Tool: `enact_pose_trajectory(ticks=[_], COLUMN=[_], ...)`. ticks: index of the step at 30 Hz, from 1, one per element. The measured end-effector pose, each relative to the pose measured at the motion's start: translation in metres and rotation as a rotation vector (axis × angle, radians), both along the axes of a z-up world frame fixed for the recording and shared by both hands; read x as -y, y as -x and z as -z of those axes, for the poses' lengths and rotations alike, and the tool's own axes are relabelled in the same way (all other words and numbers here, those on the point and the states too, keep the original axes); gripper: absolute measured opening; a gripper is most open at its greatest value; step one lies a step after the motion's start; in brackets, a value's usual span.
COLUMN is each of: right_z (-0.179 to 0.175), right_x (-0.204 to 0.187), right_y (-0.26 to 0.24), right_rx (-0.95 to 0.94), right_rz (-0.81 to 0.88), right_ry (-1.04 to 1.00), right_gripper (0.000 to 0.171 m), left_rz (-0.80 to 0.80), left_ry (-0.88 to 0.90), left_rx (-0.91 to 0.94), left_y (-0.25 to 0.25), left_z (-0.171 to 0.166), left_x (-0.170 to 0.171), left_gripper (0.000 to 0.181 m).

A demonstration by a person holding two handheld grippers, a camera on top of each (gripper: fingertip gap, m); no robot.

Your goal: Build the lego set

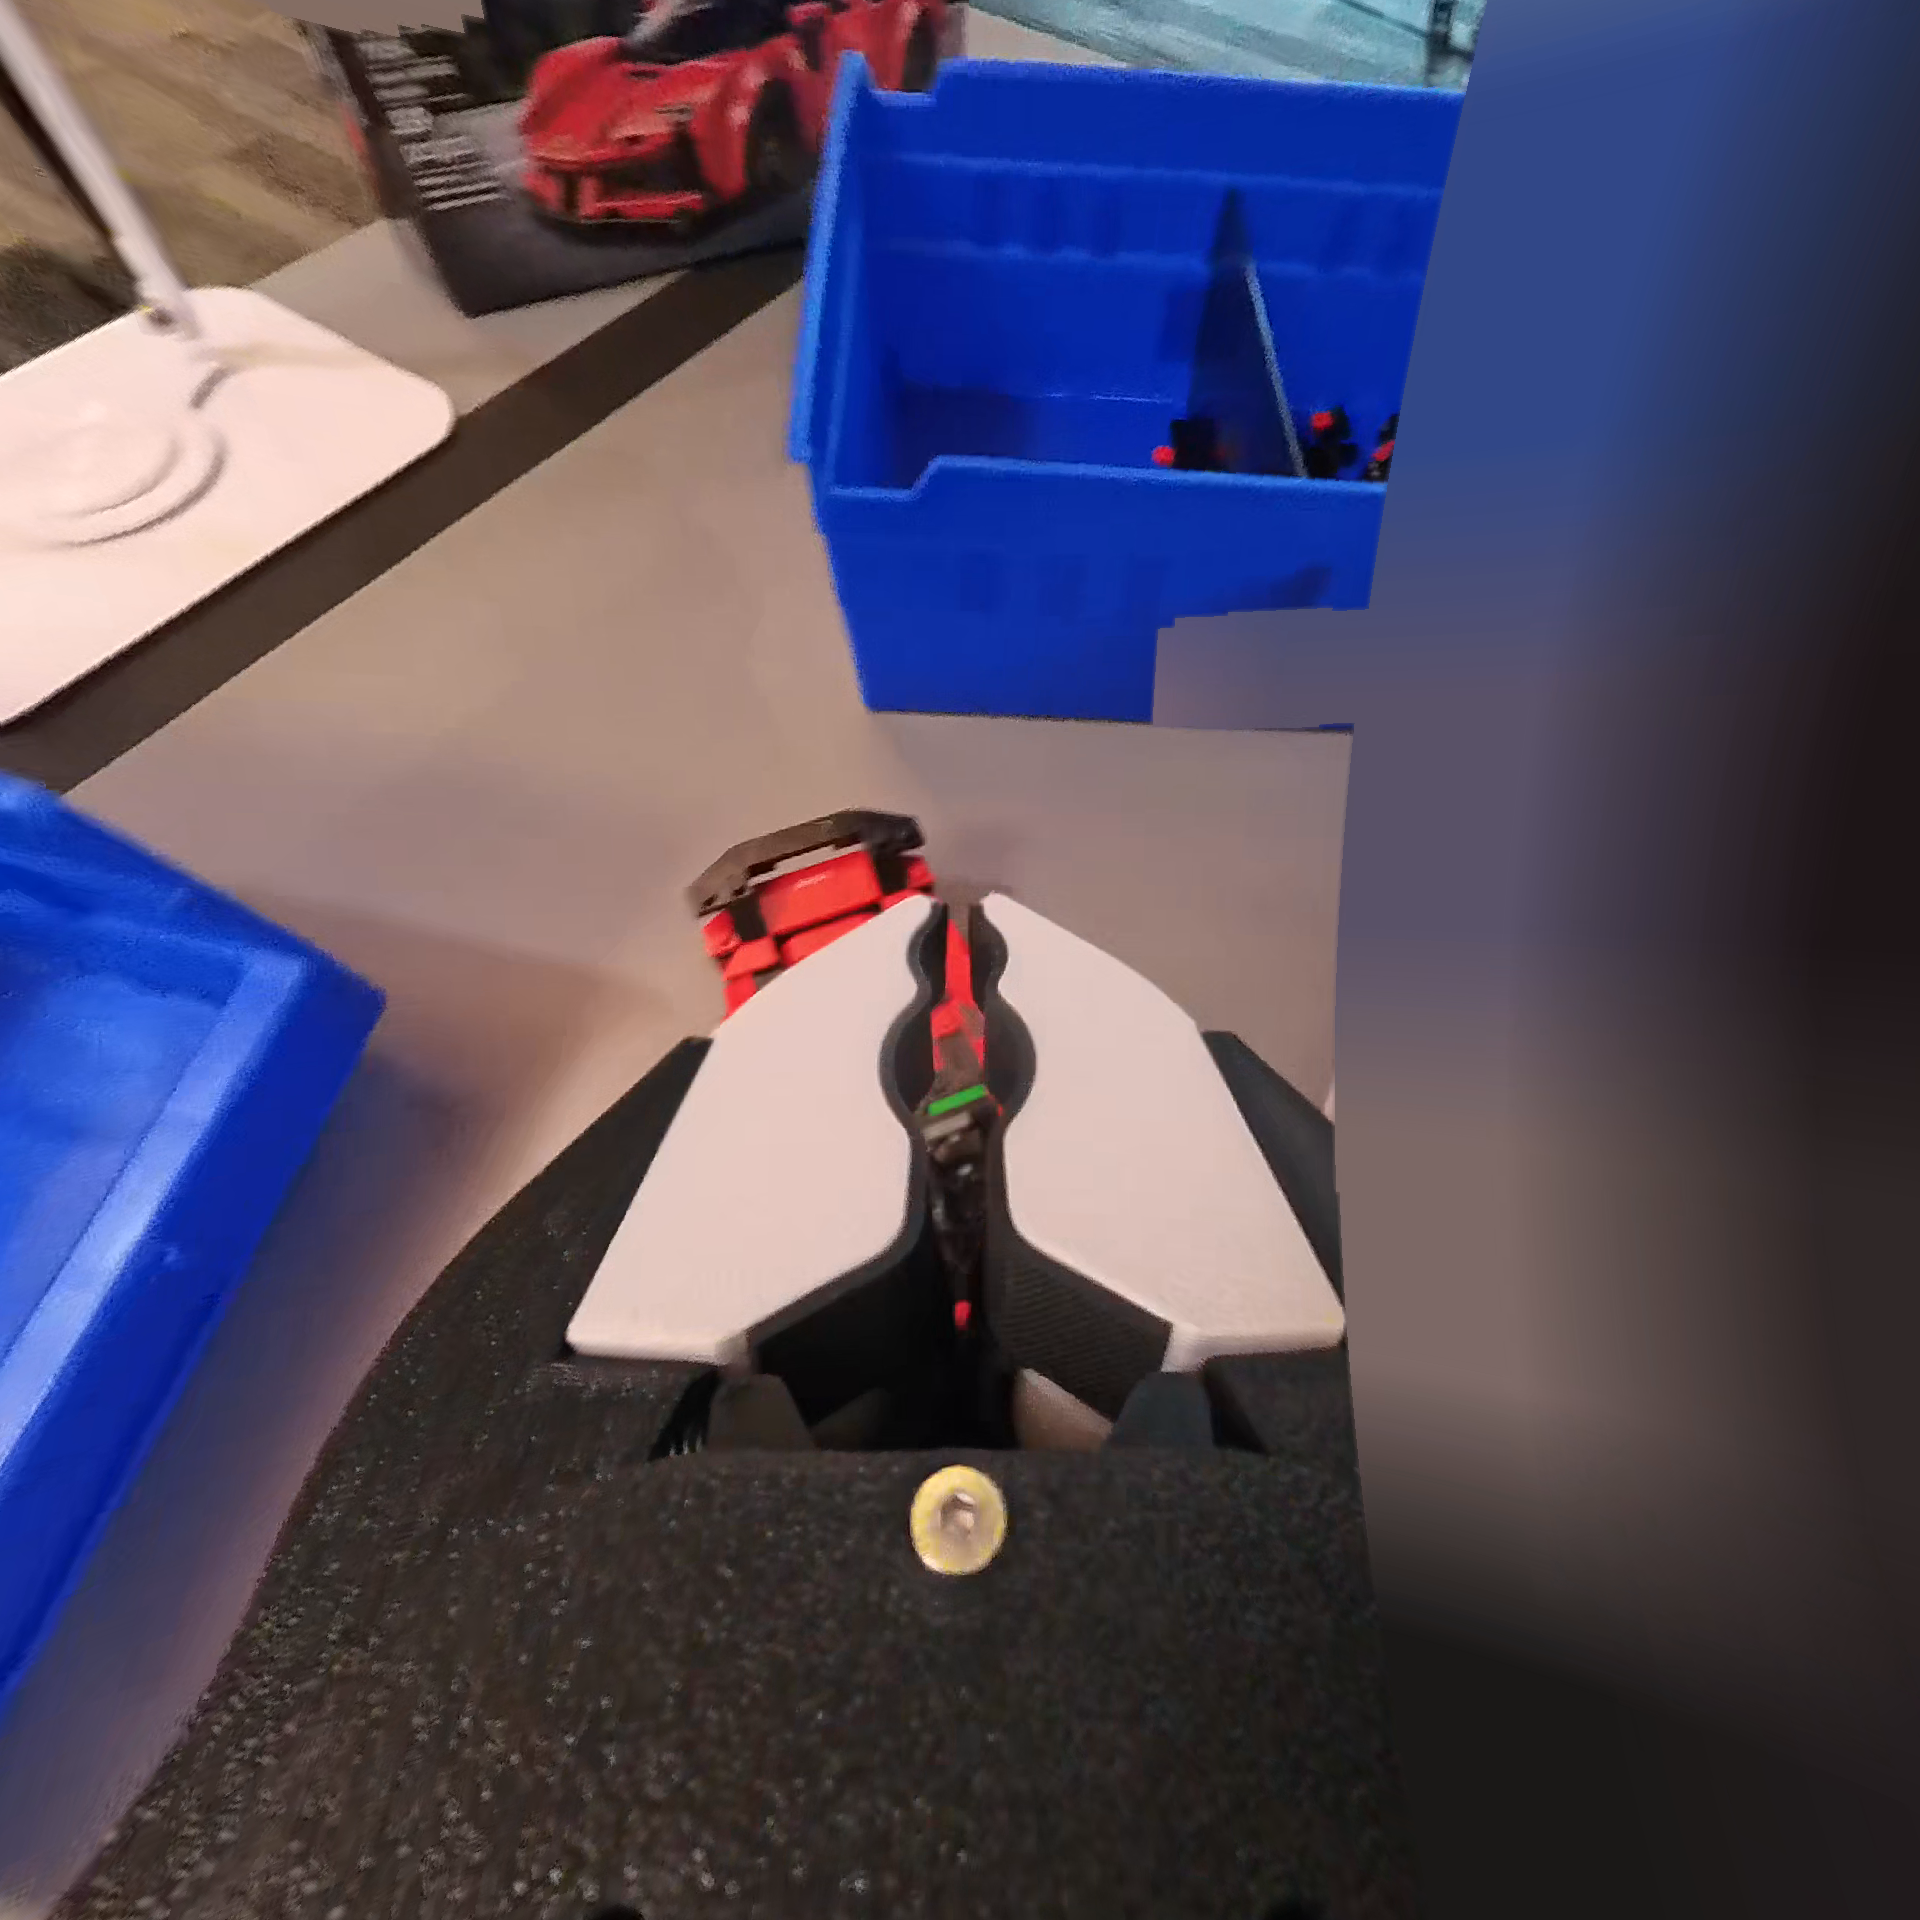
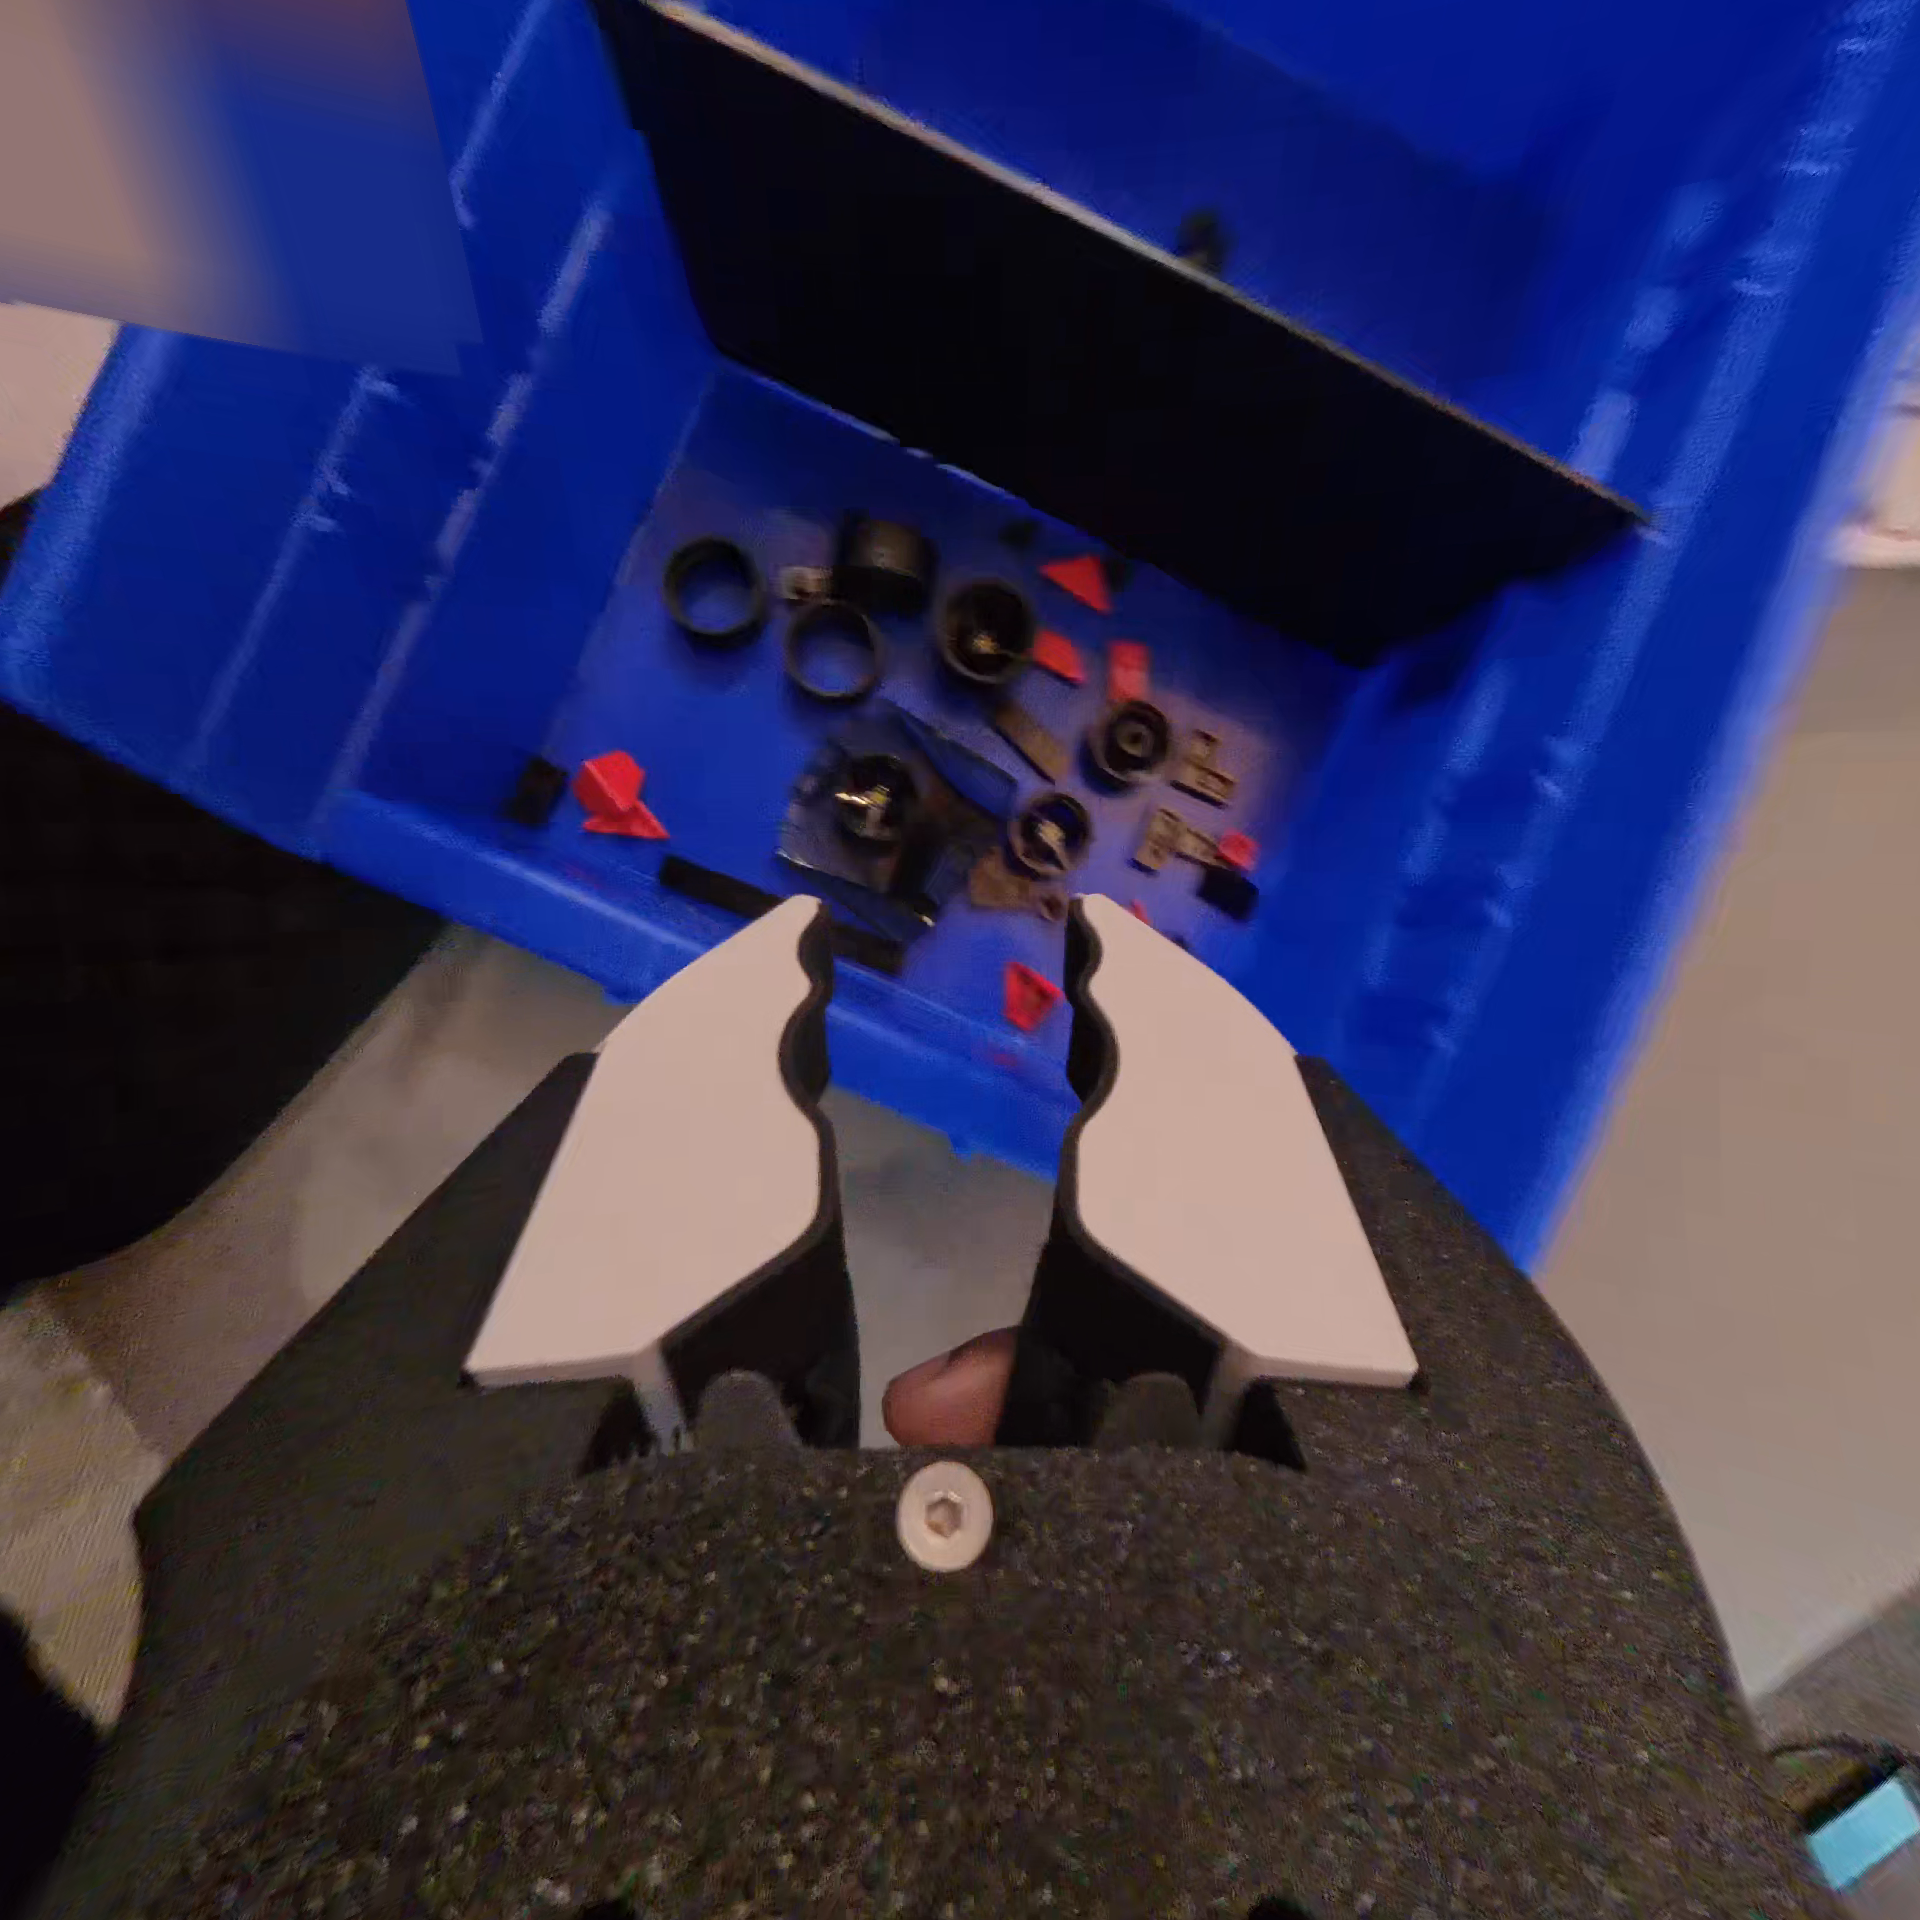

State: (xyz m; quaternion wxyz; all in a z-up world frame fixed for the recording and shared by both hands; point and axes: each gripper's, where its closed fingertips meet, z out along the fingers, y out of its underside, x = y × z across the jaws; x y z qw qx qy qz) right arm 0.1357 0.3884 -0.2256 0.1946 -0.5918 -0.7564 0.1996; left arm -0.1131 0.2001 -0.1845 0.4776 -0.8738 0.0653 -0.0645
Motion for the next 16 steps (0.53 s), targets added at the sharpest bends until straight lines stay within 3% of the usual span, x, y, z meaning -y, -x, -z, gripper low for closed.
enact_pose_trajectory(ticks=[3, 8, 9, 12, 16], right_z=[0.025, 0.059, 0.058, 0.046, 0.031], right_x=[0.011, 0.015, 0.008, -0.003, 0.046], right_y=[0.014, 0.023, 0.030, 0.039, 0.032], right_rx=[0.168, 0.326, 0.295, 0.194, 0.097], right_rz=[-0.114, -0.243, -0.231, -0.209, -0.377], right_ry=[-0.009, -0.098, -0.159, -0.219, 0.103], right_gripper=[0.050, 0.046, 0.047, 0.021, 0.021], left_rz=[-0.051, -0.094, -0.100, -0.112, -0.109], left_ry=[-0.004, 0.010, 0.016, 0.033, 0.044], left_rx=[0.018, 0.010, 0.009, 0.012, 0.023], left_y=[0.015, 0.029, 0.031, 0.035, 0.035], left_z=[0.003, 0.008, 0.009, 0.014, 0.019], left_x=[0.008, 0.017, 0.019, 0.020, 0.016], left_gripper=[0.003, 0.003, 0.003, 0.003, 0.003])
